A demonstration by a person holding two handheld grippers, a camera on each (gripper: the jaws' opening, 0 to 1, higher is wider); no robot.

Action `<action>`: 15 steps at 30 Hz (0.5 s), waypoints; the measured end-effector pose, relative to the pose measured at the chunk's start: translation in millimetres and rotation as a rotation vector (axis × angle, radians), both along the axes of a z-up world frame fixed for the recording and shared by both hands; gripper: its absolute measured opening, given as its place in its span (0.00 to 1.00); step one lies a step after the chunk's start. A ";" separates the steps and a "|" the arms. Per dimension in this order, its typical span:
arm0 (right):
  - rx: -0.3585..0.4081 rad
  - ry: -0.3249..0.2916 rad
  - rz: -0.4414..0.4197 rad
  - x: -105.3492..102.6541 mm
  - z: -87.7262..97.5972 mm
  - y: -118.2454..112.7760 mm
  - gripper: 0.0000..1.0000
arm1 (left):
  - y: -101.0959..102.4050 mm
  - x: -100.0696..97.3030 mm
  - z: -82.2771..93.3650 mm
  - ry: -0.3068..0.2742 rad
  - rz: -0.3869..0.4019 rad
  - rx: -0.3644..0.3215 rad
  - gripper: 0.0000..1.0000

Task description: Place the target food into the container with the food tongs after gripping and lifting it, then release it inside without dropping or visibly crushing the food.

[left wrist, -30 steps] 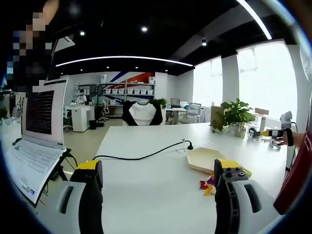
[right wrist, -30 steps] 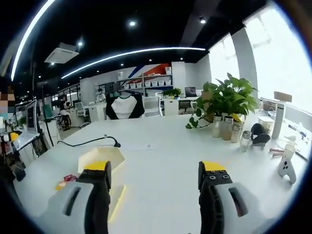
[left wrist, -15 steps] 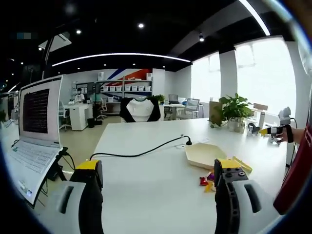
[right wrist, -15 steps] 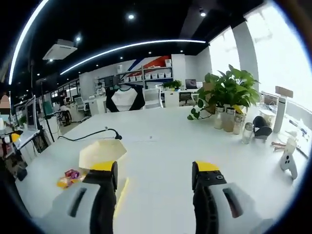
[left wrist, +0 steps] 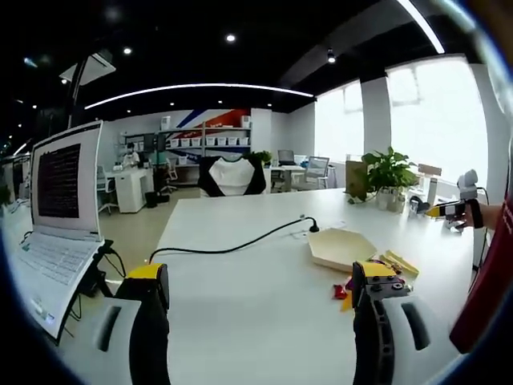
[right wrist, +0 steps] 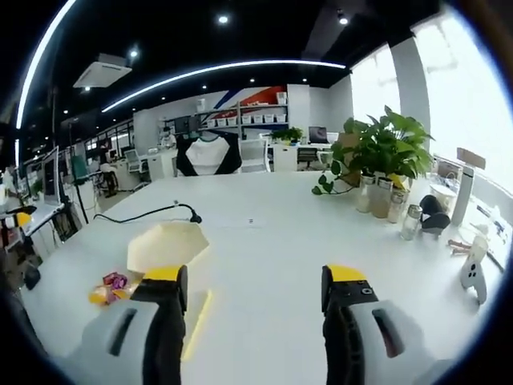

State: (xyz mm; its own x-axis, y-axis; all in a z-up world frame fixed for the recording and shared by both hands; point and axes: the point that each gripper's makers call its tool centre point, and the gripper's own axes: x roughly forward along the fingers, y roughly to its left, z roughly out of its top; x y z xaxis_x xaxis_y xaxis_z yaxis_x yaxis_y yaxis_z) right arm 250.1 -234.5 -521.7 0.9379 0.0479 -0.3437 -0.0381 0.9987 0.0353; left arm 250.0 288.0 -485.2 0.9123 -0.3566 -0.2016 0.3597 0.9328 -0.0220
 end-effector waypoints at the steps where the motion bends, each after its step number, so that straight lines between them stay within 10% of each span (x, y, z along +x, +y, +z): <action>1: -0.017 -0.001 -0.005 1.0 -1.1 -0.1 0.71 | -0.8 0.2 -1.7 0.004 -0.001 0.002 1.00; 8: 0.094 0.053 0.000 3.3 -19.1 25.2 0.58 | -3.4 -0.6 -6.3 0.011 0.000 0.013 1.00; 15: -0.004 0.340 0.175 -14.5 -116.5 96.0 0.59 | 1.2 -6.7 -8.8 0.021 0.019 0.019 1.00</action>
